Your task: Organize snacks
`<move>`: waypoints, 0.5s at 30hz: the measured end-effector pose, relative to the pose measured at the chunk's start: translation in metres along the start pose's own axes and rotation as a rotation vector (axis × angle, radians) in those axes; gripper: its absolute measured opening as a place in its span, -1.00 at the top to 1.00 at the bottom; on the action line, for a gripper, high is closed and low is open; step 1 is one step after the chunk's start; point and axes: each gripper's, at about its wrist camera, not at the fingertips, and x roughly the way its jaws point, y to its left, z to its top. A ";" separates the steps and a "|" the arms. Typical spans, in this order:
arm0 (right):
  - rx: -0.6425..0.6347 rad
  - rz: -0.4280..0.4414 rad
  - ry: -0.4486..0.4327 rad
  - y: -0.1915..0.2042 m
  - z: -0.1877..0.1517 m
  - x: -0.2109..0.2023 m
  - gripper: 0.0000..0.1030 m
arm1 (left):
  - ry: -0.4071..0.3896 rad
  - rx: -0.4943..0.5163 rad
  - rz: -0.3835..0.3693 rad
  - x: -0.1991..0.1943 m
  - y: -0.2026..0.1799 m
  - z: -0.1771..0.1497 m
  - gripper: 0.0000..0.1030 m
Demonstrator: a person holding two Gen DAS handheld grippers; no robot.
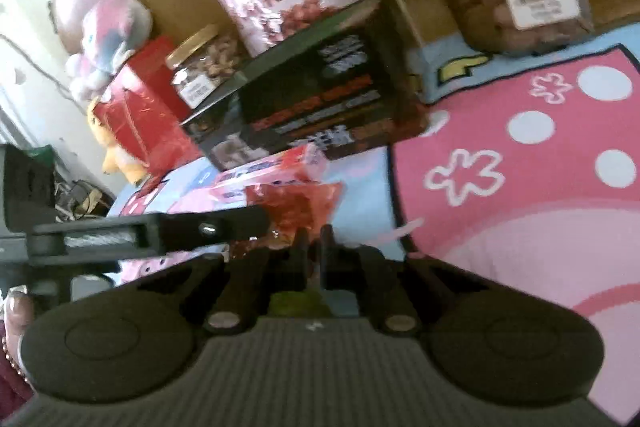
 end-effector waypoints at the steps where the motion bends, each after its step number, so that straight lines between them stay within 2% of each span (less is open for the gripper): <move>1: 0.011 0.014 -0.009 -0.001 -0.001 -0.003 0.90 | -0.001 -0.011 -0.006 -0.001 0.001 0.000 -0.21; 4: 0.087 0.065 -0.048 -0.012 -0.003 -0.015 0.95 | -0.004 -0.076 -0.060 -0.005 0.011 0.000 -0.19; 5: 0.117 0.090 -0.059 -0.017 -0.003 -0.018 0.95 | -0.012 -0.095 -0.077 -0.007 0.014 0.000 0.05; 6: 0.140 0.107 -0.061 -0.021 -0.002 -0.018 0.95 | -0.017 -0.103 -0.084 -0.008 0.016 0.000 0.17; 7: 0.156 0.118 -0.058 -0.022 -0.002 -0.018 0.95 | -0.019 -0.104 -0.083 -0.007 0.016 0.001 0.37; 8: 0.153 0.118 -0.057 -0.022 -0.003 -0.018 0.94 | -0.022 -0.106 -0.082 -0.007 0.017 0.001 0.78; 9: 0.142 0.115 -0.062 -0.019 -0.003 -0.018 0.94 | -0.018 -0.114 -0.108 -0.007 0.018 0.001 0.94; 10: 0.134 0.131 -0.068 -0.017 -0.003 -0.020 0.95 | -0.008 -0.140 -0.166 -0.007 0.020 0.001 0.96; 11: 0.133 0.156 -0.070 -0.014 -0.004 -0.018 0.95 | -0.012 -0.153 -0.187 -0.008 0.019 0.001 0.96; 13: 0.101 0.152 -0.084 -0.006 -0.004 -0.017 0.95 | -0.044 -0.097 -0.132 -0.012 0.010 -0.001 0.96; 15: 0.051 0.103 -0.117 0.002 -0.005 -0.019 0.95 | -0.044 -0.072 -0.092 -0.012 0.007 -0.002 0.95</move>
